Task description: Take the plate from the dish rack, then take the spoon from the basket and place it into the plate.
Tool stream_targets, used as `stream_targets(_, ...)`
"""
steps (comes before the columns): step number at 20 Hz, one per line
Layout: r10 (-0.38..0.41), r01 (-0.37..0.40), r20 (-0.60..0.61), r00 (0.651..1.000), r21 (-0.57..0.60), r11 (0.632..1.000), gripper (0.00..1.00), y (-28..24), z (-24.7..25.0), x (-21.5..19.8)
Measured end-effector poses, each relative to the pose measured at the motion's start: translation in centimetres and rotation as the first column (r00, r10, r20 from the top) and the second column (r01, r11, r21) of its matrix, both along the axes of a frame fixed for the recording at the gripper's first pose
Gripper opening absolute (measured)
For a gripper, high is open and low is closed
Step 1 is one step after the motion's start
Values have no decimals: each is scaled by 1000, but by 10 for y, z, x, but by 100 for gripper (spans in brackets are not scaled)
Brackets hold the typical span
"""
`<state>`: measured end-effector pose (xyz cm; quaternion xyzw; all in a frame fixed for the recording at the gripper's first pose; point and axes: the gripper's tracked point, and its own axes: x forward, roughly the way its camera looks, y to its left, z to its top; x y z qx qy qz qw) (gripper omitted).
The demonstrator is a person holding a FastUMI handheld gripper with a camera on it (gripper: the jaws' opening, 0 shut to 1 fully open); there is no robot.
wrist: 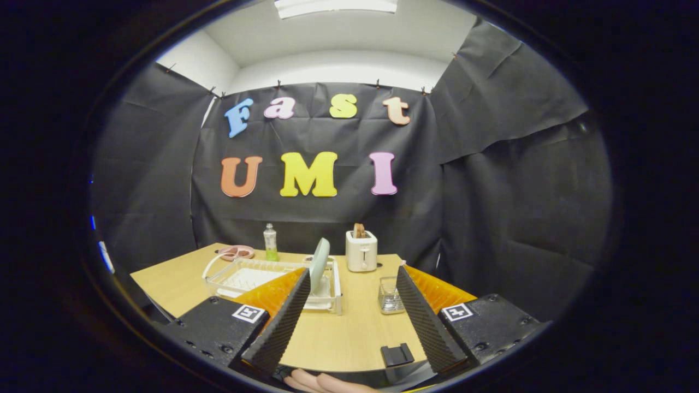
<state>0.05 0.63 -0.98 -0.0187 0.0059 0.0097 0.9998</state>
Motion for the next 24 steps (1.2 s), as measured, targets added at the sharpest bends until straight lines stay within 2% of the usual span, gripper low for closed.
stream_targets(6,15,-17,-73,997,-30,999,100,13,3,44)
stream_targets(10,30,-45,-132,991,-116,992,100,33,11,95)
stream_targets(14,44,-70,-214,976,-113,991,100,49,26,157)
stream_targets(20,60,-98,-422,905,-68,993,100,74,29,248)
stream_targets(22,15,-68,-481,877,-93,993,100,79,29,273)
stream_targets(24,-5,-78,-540,842,-129,989,100,90,25,291)
